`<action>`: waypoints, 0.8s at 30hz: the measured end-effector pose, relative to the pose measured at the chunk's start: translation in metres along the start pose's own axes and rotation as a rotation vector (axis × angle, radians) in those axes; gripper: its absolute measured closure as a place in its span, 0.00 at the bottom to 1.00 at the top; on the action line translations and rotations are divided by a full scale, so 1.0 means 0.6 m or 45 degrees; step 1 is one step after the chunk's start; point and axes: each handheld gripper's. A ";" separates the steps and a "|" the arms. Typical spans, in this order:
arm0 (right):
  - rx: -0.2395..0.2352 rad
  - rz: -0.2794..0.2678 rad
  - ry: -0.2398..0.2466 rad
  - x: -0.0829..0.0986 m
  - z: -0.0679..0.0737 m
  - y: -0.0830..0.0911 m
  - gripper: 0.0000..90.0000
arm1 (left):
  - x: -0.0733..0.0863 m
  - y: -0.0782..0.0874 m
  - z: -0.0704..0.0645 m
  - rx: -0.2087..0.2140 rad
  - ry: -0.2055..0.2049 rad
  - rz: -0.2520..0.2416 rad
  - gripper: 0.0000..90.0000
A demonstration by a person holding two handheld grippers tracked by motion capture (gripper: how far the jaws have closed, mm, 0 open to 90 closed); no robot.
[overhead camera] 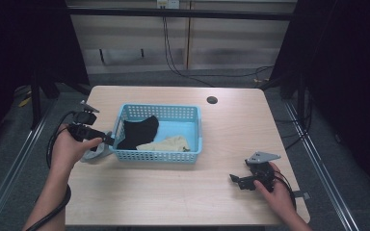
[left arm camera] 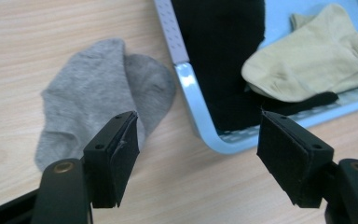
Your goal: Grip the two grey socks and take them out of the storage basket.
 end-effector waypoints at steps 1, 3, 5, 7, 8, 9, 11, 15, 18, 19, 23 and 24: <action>0.000 0.000 0.000 0.000 0.000 0.000 0.12 | 0.000 0.000 0.000 0.000 0.000 0.000 0.31; 0.000 0.000 0.000 0.000 0.000 0.000 0.12 | 0.010 -0.002 -0.006 0.009 -0.018 -0.012 0.31; 0.000 0.000 0.000 0.000 0.000 0.000 0.12 | 0.018 -0.005 -0.010 0.024 -0.022 -0.016 0.30; 0.000 0.000 0.000 0.000 0.000 0.000 0.12 | 0.033 -0.014 -0.016 0.041 -0.026 -0.023 0.30; 0.000 0.000 0.000 0.000 0.000 0.000 0.12 | 0.033 -0.014 -0.016 0.041 -0.026 -0.023 0.30; 0.000 0.000 0.000 0.000 0.000 0.000 0.12 | 0.039 -0.018 -0.017 0.043 -0.033 -0.024 0.30; 0.000 0.000 0.000 0.000 0.000 0.000 0.12 | 0.045 -0.024 -0.018 0.051 -0.041 -0.020 0.29; 0.000 -0.001 -0.002 0.000 0.000 0.000 0.12 | 0.059 -0.039 -0.022 0.045 -0.050 -0.027 0.29; 0.000 0.000 -0.001 0.000 0.000 0.000 0.12 | 0.070 -0.053 -0.024 0.043 -0.066 -0.039 0.29; 0.000 -0.001 -0.001 0.000 0.000 0.000 0.12 | 0.073 -0.056 -0.025 0.042 -0.075 -0.048 0.29; 0.000 -0.001 -0.001 0.000 0.000 0.000 0.12 | 0.085 -0.071 -0.030 0.054 -0.098 -0.070 0.29; 0.000 -0.001 -0.002 0.000 0.000 0.000 0.12 | 0.087 -0.074 -0.031 0.050 -0.108 -0.062 0.29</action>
Point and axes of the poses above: each handheld gripper's, and its own axes: y roughly backward along the jaws, x roughly out of its underside, z roughly to its left, and after that the axes turned 4 degrees about z, right-handed
